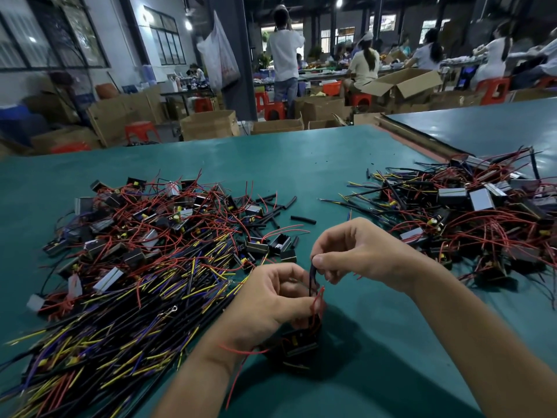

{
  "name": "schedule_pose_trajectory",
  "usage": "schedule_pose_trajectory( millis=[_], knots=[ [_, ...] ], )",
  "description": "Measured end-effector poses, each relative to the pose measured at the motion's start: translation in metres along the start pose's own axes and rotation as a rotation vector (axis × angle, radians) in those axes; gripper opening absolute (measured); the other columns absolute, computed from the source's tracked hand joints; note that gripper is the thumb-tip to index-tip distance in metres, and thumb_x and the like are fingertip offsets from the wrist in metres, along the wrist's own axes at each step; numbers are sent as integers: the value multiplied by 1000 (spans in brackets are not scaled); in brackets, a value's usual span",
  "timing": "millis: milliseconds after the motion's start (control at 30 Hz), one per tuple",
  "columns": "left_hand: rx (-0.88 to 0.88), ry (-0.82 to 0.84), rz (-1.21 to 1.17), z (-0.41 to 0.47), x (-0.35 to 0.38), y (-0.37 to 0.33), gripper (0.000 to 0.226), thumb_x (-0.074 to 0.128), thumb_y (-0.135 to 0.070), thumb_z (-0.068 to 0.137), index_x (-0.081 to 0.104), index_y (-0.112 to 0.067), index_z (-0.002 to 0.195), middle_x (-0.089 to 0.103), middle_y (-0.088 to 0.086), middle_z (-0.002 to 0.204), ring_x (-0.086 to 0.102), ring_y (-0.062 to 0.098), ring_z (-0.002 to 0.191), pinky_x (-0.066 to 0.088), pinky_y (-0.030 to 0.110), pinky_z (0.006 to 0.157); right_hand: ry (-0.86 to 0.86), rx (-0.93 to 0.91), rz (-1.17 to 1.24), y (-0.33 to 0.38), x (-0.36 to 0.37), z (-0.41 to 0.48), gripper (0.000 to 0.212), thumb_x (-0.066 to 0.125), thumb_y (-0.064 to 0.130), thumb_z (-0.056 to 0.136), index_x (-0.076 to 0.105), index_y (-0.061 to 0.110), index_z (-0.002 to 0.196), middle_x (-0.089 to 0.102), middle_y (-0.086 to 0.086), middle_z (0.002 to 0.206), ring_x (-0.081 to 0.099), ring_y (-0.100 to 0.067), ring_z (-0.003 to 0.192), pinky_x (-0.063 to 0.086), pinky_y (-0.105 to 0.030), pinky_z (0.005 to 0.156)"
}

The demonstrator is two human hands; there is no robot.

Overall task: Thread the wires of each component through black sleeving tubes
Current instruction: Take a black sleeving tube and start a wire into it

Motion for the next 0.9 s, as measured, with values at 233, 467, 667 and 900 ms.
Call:
schedule_pose_trajectory(
  millis=[233,467,667,900],
  knots=[
    [17,12,84,2,0,-3,8,70,-14,81,65,-11,76,71,9,69,53,13,42,45,22,45,-450,30,-298,-37,-23,18,11,72,12,84,70,13,95,67,-1,73,57,-15,55,49,-30,60],
    [2,-23,136,2,1,-1,24,56,-3,94,59,-9,71,70,5,64,52,11,38,42,19,41,-470,47,-586,-40,-4,72,10,65,22,82,67,30,75,67,13,72,65,-12,74,52,-27,74],
    [-2,-17,128,2,-1,-3,25,50,6,89,58,-9,70,67,4,60,50,12,39,40,22,42,-387,297,-1104,-51,-35,153,27,58,18,84,63,9,108,66,-14,108,62,-34,95,50,-34,78],
    [29,-85,75,1,-1,-4,22,59,-9,94,60,-7,73,67,6,63,51,10,37,40,21,42,-481,188,-1124,-46,-32,144,13,56,14,87,68,9,90,68,-13,90,62,-33,84,45,-31,69]
  ],
)
Point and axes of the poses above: each hand's wrist, its own z-axis towards the middle knuckle, its own x-axis out of the palm, y = z × x, the point moved 3 cm from there along z, towards the middle knuckle
